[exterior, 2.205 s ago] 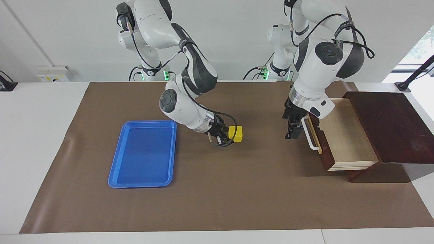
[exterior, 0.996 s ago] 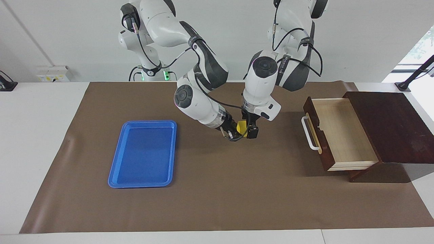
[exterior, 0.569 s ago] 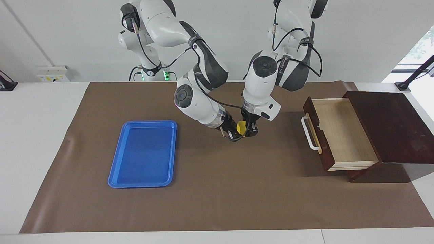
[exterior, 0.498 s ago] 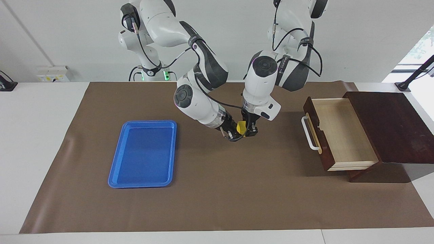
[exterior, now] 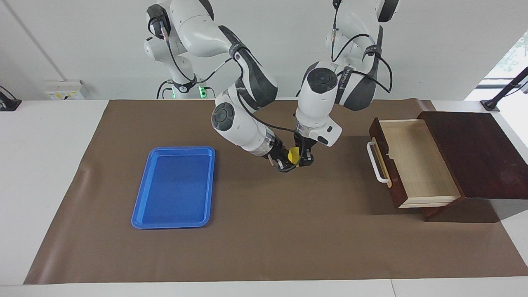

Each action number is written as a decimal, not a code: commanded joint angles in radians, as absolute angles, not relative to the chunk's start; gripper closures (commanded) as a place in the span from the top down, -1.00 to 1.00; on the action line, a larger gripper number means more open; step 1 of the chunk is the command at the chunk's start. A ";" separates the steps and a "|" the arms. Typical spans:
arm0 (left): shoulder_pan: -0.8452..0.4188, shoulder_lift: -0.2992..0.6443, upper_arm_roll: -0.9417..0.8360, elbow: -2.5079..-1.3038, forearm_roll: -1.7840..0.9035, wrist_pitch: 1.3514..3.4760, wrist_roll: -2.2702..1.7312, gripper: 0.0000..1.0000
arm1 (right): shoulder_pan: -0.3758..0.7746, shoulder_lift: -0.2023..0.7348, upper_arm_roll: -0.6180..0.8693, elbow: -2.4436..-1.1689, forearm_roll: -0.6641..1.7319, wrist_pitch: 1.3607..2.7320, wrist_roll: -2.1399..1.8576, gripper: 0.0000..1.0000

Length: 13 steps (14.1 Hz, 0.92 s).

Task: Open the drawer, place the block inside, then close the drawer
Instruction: 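Grasp the cube with the left gripper while the right gripper releases it, then lower the cube into the open drawer and open the left gripper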

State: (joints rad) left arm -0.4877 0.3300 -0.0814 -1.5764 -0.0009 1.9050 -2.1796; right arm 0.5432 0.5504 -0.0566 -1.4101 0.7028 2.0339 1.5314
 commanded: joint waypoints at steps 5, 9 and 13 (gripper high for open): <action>-0.488 0.310 -0.069 -1.588 0.025 1.910 -2.177 -1.00 | 0.523 0.555 -0.055 -1.390 0.703 2.042 1.545 0.73; -0.488 0.304 -0.068 -1.586 0.026 1.882 -2.166 -1.00 | 0.493 0.525 -0.061 -1.399 0.698 2.026 1.545 1.00; -0.388 0.255 -0.066 -1.520 0.025 1.752 -2.044 -1.00 | 0.388 0.437 -0.064 -1.478 0.684 1.964 1.465 1.00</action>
